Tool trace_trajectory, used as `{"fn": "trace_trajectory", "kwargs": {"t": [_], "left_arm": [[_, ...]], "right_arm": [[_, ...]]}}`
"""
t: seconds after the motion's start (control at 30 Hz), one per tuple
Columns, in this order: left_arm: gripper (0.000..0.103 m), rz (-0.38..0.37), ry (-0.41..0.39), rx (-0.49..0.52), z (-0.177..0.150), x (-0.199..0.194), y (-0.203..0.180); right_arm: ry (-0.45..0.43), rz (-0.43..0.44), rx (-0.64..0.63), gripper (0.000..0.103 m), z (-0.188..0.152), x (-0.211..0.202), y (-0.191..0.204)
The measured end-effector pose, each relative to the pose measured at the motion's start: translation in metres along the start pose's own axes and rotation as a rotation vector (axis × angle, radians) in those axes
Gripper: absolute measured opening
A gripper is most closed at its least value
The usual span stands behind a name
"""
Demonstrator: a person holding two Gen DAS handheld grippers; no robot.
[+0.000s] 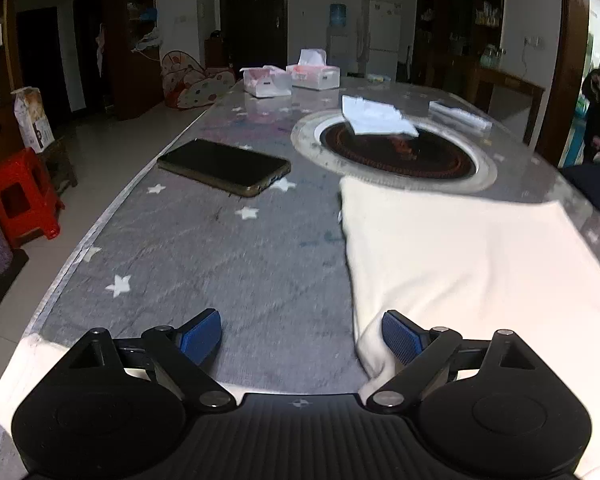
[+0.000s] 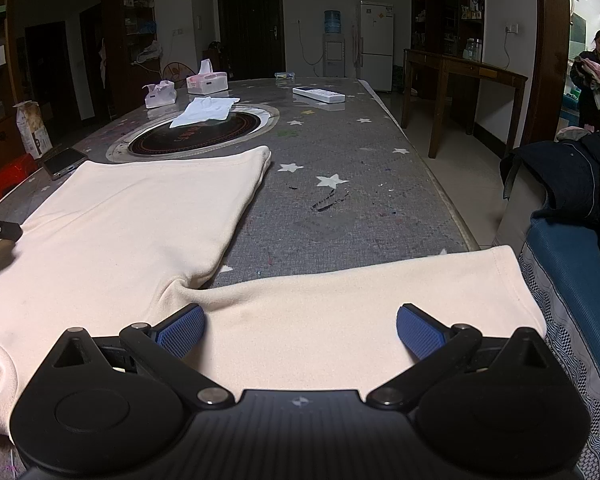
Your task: Fold clothes
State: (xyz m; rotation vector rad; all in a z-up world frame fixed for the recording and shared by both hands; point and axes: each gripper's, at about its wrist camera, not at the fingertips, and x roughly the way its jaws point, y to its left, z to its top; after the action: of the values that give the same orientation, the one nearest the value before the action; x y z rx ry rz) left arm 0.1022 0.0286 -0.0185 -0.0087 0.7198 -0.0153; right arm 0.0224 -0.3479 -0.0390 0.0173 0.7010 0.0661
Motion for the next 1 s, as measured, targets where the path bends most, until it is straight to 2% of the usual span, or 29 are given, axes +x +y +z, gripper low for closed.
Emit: {"fn": "trace_trajectory", "kwargs": {"t": [0.27, 0.4, 0.5, 0.67, 0.73, 0.83, 1.0], "left_arm": [[0.091, 0.044, 0.015, 0.041, 0.015, 0.03, -0.001], [0.092, 0.088, 0.017, 0.037, 0.017, 0.032, 0.006], [0.091, 0.083, 0.015, 0.028, 0.017, 0.029, 0.006], [0.091, 0.024, -0.019, 0.027, 0.016, 0.002, -0.007], [0.091, -0.033, -0.031, 0.04, 0.01, -0.013, -0.017], [0.091, -0.072, -0.039, 0.078, -0.004, -0.029, -0.031], [0.093, -0.073, -0.035, 0.163, -0.03, -0.043, -0.049]], "right_arm": [[0.0, 0.0, 0.0, 0.103, 0.0, 0.0, 0.0], [0.0, 0.0, 0.0, 0.103, 0.0, 0.001, 0.0], [0.0, 0.0, -0.001, 0.103, 0.0, 0.001, 0.0], [0.002, -0.003, -0.004, 0.103, 0.001, 0.002, 0.001], [0.002, -0.003, -0.004, 0.103, 0.001, 0.002, 0.001], [0.002, -0.005, -0.006, 0.103, 0.001, 0.002, 0.001], [0.011, -0.003, -0.009, 0.103, 0.002, 0.0, 0.001]]}}
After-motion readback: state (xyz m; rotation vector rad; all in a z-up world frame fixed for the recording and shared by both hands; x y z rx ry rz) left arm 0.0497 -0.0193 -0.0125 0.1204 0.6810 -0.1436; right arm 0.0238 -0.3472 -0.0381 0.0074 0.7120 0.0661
